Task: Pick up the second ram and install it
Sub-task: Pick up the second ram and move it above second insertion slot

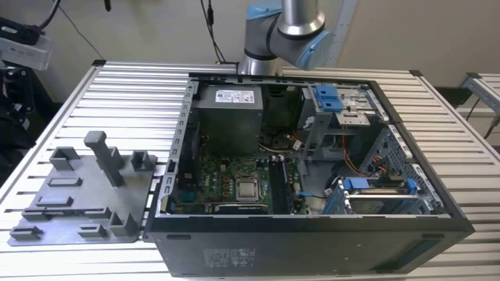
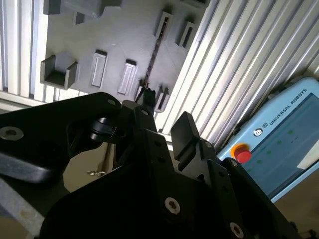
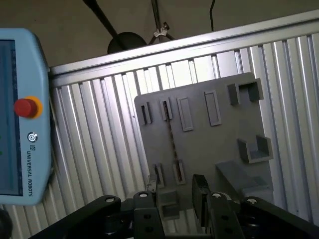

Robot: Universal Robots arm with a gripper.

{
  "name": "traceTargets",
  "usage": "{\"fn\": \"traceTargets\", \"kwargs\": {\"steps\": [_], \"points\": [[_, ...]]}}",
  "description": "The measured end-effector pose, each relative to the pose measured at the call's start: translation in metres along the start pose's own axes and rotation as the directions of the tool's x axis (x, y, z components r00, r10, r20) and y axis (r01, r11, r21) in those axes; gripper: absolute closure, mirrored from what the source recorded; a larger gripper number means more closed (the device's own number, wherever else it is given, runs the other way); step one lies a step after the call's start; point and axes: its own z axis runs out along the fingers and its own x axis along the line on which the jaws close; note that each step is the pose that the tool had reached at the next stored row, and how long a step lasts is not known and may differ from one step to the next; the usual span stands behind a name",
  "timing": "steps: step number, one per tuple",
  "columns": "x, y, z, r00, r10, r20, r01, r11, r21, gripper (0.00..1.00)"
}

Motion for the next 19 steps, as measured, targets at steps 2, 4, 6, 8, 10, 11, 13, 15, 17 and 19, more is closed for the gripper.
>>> {"fn": "traceTargets", "kwargs": {"steps": [2,4,6,8,10,11,13,15,17,19], "points": [[0.0000,0.0000,0.0010,1.0000,0.000,0.0000,0.000,1.0000,0.0000,0.58],[-0.0001,0.0000,0.0022,1.0000,0.000,-0.0001,0.000,1.0000,0.0000,0.58],[-0.0002,0.0000,0.0035,1.0000,0.000,-0.0001,0.000,1.0000,0.0000,0.58],[-0.0002,0.0000,0.0050,1.0000,0.000,-0.0001,0.000,1.0000,0.0000,0.58],[-0.0003,0.0000,0.0064,1.0000,0.000,-0.0001,0.000,1.0000,0.0000,0.58],[-0.0003,0.0001,0.0071,1.0000,0.000,-0.0001,0.000,1.0000,0.0000,0.58],[-0.0004,0.0001,0.0085,1.0000,0.000,-0.0001,0.000,1.0000,0.0000,0.58],[-0.0004,0.0001,0.0098,1.0000,0.000,-0.0002,0.000,1.0000,-0.0001,0.58],[-0.0005,0.0001,0.0112,1.0000,0.000,-0.0001,0.000,1.0000,0.0000,0.58],[-0.0006,0.0001,0.0126,1.0000,0.000,-0.0001,0.000,1.0000,0.0000,0.58]]}}
